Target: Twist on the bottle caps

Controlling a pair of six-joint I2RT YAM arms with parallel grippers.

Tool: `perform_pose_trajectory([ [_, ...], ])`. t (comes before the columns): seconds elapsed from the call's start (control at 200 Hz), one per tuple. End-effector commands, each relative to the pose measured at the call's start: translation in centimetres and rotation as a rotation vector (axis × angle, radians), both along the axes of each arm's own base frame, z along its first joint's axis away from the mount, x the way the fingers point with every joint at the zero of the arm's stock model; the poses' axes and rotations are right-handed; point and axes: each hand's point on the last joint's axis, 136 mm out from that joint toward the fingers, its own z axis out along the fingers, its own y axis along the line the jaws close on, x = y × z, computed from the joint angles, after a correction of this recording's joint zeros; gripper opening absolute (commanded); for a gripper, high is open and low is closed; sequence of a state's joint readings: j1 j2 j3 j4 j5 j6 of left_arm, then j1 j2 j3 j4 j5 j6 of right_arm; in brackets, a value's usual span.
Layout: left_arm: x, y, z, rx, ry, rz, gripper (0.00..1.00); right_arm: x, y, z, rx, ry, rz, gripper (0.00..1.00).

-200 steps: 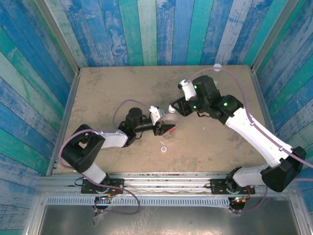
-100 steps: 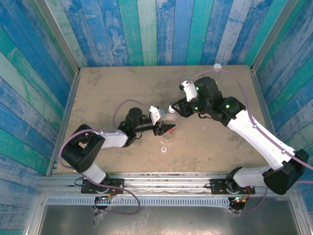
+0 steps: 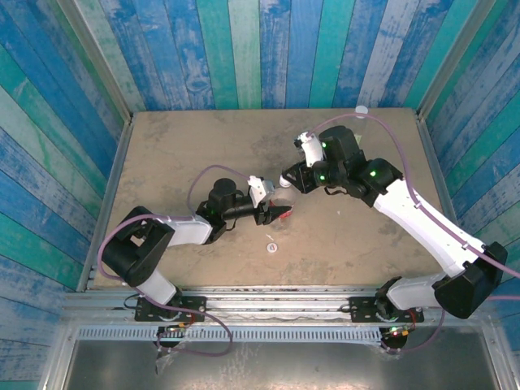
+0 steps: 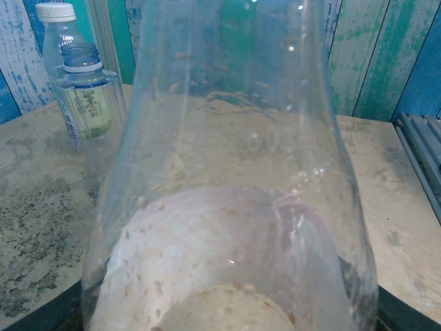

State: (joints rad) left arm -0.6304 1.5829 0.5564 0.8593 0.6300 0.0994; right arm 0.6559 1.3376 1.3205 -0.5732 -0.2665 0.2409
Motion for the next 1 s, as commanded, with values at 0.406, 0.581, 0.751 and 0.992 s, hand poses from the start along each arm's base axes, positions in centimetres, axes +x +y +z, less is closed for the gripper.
perform_pose_trajectory([
  [0.406, 0.1, 0.1, -3.0, 0.062, 0.086, 0.008, 0.64, -2.2, -1.1, -0.8, 0.017, 0.108, -0.022, 0.21],
  [0.581, 0.1, 0.1, -3.1, 0.065, 0.083, 0.009, 0.64, -2.3, -1.2, -0.1, 0.028, 0.102, -0.029, 0.22],
  [0.751, 0.0, 0.1, -3.1, 0.064, 0.08, 0.005, 0.65, -1.7, -1.6, 0.8, 0.03, 0.07, -0.061, 0.31],
  [0.992, 0.0, 0.1, -2.9, 0.06, 0.075, 0.004, 0.65, 0.0, -0.9, 1.7, 0.037, 0.057, -0.064, 0.42],
])
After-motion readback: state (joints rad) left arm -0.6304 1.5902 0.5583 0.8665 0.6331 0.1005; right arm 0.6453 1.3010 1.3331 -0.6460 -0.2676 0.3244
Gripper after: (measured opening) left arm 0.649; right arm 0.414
